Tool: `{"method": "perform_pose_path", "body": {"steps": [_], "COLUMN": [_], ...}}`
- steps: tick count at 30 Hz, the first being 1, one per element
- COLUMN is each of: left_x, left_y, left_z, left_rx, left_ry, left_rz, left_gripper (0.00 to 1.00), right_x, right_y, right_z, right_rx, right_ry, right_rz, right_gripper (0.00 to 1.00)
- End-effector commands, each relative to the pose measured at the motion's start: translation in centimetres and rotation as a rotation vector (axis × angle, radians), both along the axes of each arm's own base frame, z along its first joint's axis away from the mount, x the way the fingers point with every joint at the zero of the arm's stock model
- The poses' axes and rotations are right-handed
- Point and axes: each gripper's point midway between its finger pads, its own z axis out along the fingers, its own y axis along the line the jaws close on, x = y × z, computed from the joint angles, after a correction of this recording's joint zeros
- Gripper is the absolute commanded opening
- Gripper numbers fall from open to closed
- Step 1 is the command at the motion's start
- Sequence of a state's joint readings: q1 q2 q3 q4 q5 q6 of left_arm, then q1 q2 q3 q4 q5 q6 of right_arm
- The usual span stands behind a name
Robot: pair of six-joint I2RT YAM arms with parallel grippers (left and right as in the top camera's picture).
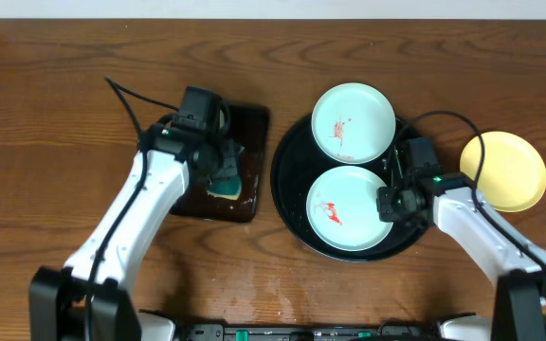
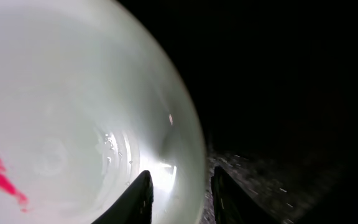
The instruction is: Clean dirty plates on tray and stack at the side
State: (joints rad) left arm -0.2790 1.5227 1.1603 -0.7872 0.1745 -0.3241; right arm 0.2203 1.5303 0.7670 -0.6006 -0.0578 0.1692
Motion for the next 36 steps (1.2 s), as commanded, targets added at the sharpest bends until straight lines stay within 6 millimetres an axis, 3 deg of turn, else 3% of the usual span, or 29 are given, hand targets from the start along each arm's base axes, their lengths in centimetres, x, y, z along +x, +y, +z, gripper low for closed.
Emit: {"method": "perform_pose_path", "body": {"steps": [1,4,13,17,25,28,30,33,36], "left_x": [-0.9,-1.8,-2.9,-3.4,-6.5,-6.9,-6.7,-5.4,-3.7], "left_y": [-3.0,-5.3,-14.1,-18.0,-24.8,-24.4,-22.9,-17.7,-13.1], "left_z": [1.5,1.3,0.7,-1.6,-8.0,-10.7,-12.5,-14.7,-14.7], "left_rx": [-0.08,-0.091,-0.188,-0.229,-0.349,-0.308,-0.24,-0.004,0.218], "left_ry": [-0.011,0.002,-0.035,-0.006,0.175,0.222,0.242,0.205,0.115], "left_rz": [-0.09,-0.13,-0.204,-0.191,-0.249,-0.238,-0.208,-0.1,-0.027], "left_gripper": [0.08,0.08,0.08,0.07,0.08,0.08,0.08,0.07,0.07], "right_x": [-0.4,-0.2,-0.1,-0.2,-0.2,-0.3,-0.4,-0.5,-0.5], "right_y": [0.6,0.6,0.7,0.7,0.7,0.7,0.7,0.6,0.6], "right_z": [-1.2,-2.0,-2.1,-2.1,-2.1,-2.1,-2.1,-2.2,-2.2], "right_rx": [0.023,0.022,0.037,0.036,0.035,0.034,0.034,0.032,0.032], "right_ry": [0.04,0.047,0.055,0.059,0.061,0.063,0.066,0.071,0.073], "right_rz": [0.036,0.034,-0.052,-0.051,-0.051,-0.051,-0.051,-0.051,-0.051], "right_gripper": [0.23,0.01,0.01,0.01,0.01,0.01,0.01,0.01,0.01]}}
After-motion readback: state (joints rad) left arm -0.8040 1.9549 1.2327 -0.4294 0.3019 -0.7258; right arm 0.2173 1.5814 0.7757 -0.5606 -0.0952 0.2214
